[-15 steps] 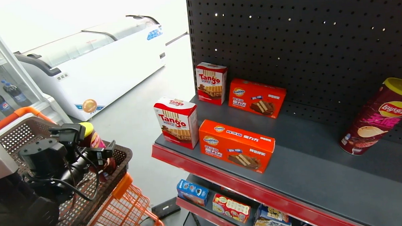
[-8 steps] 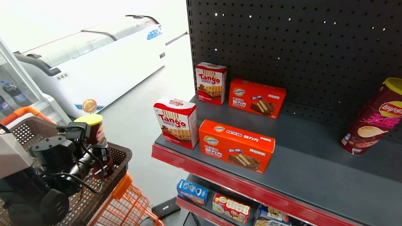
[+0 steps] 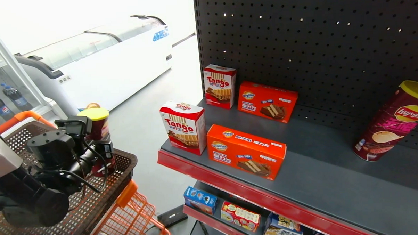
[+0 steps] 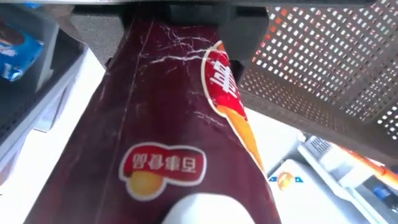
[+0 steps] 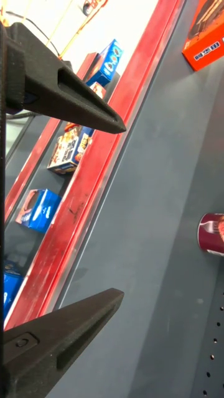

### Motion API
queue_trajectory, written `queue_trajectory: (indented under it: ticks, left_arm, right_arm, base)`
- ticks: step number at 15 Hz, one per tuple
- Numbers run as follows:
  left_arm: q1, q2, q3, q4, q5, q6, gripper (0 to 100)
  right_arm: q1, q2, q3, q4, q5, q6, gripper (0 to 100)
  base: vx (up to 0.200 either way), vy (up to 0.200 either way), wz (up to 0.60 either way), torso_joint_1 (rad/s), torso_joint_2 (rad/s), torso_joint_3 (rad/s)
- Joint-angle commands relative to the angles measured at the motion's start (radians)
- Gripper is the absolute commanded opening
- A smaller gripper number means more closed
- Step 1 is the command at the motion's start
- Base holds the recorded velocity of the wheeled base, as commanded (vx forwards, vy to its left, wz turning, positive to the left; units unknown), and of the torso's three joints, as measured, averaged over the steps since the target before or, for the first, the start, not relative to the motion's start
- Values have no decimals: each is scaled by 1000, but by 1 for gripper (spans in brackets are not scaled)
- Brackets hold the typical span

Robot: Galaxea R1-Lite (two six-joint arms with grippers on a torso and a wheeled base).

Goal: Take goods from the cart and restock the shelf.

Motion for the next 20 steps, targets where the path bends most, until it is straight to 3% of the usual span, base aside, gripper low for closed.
queue_trajectory:
  ticks: [1,3,5,8,10,15,18,20]
  left_arm:
    - [-10,-157,-23,83,-15,-8,0]
    - [-29,-203,-20,80,-44,1,0]
    - [-102,-278,6,94,-44,0,0]
    - [-132,-336,37,98,-53,-3,0]
    - [-239,-424,92,115,-102,-49,0]
    - [-383,-606,118,367,-145,-52,0]
    - [-406,-680,112,476,-219,-69,0]
    - [-406,-685,124,483,-225,-63,0]
  right_arm:
    - [0,1,0,0,0,0,100]
    - [0,1,0,0,0,0,100]
    - [0,1,0,0,0,0,100]
    - [0,1,0,0,0,0,100]
    - [0,1,0,0,0,0,100]
    - [0,1,0,0,0,0,100]
    - [0,1,0,0,0,0,100]
    - [0,1,0,0,0,0,100]
  base:
    - [0,0,0,0,0,0]
    - [0,0,0,0,0,0]
    - [0,0,0,0,0,0]
    - [0,0,0,0,0,0]
    - [0,0,0,0,0,0]
    - [0,0,0,0,0,0]
    - [0,0,0,0,0,0]
    - [0,0,0,0,0,0]
